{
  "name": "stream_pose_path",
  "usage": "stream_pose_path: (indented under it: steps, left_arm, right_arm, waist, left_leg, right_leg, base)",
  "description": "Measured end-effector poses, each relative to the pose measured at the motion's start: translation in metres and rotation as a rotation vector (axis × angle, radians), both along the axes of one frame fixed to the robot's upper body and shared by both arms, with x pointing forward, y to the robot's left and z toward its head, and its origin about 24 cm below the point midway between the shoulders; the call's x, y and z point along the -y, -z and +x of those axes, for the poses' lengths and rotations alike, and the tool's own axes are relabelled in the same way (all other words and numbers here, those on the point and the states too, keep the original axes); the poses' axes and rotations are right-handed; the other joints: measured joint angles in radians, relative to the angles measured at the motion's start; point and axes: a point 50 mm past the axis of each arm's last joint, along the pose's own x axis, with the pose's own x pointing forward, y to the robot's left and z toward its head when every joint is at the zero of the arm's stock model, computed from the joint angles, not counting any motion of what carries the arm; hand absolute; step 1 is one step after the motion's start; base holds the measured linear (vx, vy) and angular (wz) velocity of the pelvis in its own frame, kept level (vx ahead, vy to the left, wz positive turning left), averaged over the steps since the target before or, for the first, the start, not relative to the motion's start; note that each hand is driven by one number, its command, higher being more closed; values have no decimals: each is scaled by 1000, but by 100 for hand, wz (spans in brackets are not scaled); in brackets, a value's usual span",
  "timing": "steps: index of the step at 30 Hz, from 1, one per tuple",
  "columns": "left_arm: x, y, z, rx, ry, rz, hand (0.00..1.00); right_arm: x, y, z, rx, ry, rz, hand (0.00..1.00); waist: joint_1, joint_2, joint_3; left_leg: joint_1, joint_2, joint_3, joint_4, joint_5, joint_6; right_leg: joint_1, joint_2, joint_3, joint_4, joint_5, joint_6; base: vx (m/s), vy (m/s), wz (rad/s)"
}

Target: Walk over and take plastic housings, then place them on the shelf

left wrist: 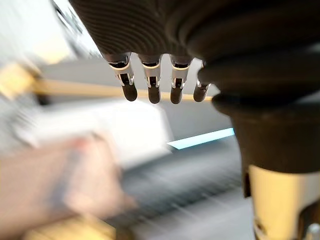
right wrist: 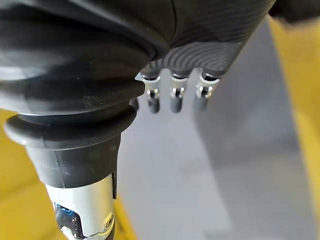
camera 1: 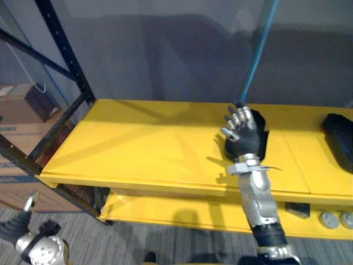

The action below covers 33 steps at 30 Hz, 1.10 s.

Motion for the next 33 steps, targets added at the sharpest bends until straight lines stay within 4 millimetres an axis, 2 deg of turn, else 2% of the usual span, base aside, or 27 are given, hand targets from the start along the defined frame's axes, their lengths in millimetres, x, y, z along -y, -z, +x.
stream_pose_path:
  steps: [2, 5, 10, 15, 20, 27, 33]
  left_arm:
    - [6, 31, -22, -114, -39, -99, 0]
    - [22, 64, -36, -231, -25, -225, 0]
    - [38, 92, -56, -304, -8, -382, 0]
    - [59, 109, -55, -301, 64, -501, 0]
    - [69, 113, -41, -264, 134, -547, 0]
    - [87, 123, -33, -277, 215, -624, 0]
    - [94, 130, -37, -290, 228, -678, 0]
  right_arm:
    - [-7, 12, 8, -74, 27, 9, 0]
    - [-13, 20, 20, -145, 80, -8, 0]
    - [-23, 22, 30, -191, 168, -37, 0]
    - [-22, 39, 33, -285, 230, -61, 0]
    - [-18, 54, 32, -372, 313, -86, 0]
    - [-6, 57, 31, -391, 428, -85, 0]
    - [1, 59, 31, -390, 475, -110, 0]
  waist:
    - [21, -13, 5]
    - [44, -19, 12]
    - [60, -27, 31]
    - [59, -28, 47]
    - [57, -13, 86]
    - [52, -12, 92]
    - [44, -8, 104]
  left_leg:
    - [1, 0, -3, 0, 0, 0]
    - [0, 0, -11, 0, -1, 3]
    - [-1, 1, -11, 0, -2, 5]
    - [2, -5, -9, 0, -1, 3]
    - [3, -9, -7, 0, -2, 3]
    - [12, -19, 0, -1, -2, 3]
    - [28, -20, 4, -1, -18, 12]
  right_leg:
    - [5, 0, 0, -2, 0, 0]
    - [14, 2, -5, -9, 0, 0]
    - [15, 3, -5, -13, 1, 1]
    - [17, -2, -5, -13, -1, 4]
    - [17, -7, -5, -12, -4, 10]
    - [30, -17, -13, -14, -9, 17]
    - [48, -19, -21, -13, -28, 16]
  base:
    - [-8, -2, 2]
    - [-19, -8, 9]
    - [0, 0, 0]
    - [0, 0, 0]
    - [0, 0, 0]
    - [36, 4, 2]
    - [2, -1, 2]
